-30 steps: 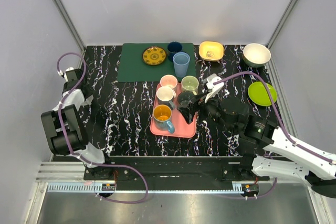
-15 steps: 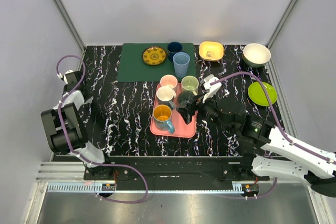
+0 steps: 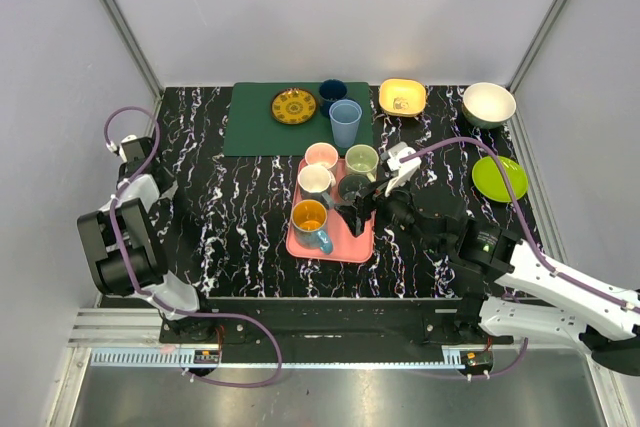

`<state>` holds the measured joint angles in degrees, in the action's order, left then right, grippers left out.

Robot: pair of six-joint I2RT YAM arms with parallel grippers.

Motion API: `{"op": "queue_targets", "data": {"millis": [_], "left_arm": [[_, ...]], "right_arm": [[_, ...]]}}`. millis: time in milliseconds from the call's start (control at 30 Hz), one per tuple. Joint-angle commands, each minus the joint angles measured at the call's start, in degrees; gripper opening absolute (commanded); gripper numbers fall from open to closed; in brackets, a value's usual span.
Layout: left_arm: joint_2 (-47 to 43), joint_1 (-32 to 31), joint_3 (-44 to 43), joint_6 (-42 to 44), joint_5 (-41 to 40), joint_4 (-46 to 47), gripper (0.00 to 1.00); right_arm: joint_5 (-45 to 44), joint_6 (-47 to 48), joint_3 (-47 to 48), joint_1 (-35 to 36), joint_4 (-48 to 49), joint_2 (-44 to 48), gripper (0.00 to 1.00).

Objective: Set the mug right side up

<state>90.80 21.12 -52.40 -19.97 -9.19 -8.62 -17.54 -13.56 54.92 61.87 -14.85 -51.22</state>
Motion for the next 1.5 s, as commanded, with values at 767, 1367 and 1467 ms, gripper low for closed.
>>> {"op": "queue_targets", "data": {"millis": [767,1367,1467], "left_arm": [[-52.0,-26.7,12.8,-37.3,23.2,10.2,0.0],[-61.9,-36.6,13.6,-49.1,28.6,20.3,0.0],[-61.9,-38.1,14.3,-49.2,28.8,20.9,0.0]], "right_arm": [[36.1,-24.6,-3.0,-10.2,21.4,-7.3,0.89],[54.5,-46.0,4.4,-13.2,52.4,-25.6,0.88],[53.6,-47.3,6.3,-13.3,54.3,-28.7,0.86]]}}
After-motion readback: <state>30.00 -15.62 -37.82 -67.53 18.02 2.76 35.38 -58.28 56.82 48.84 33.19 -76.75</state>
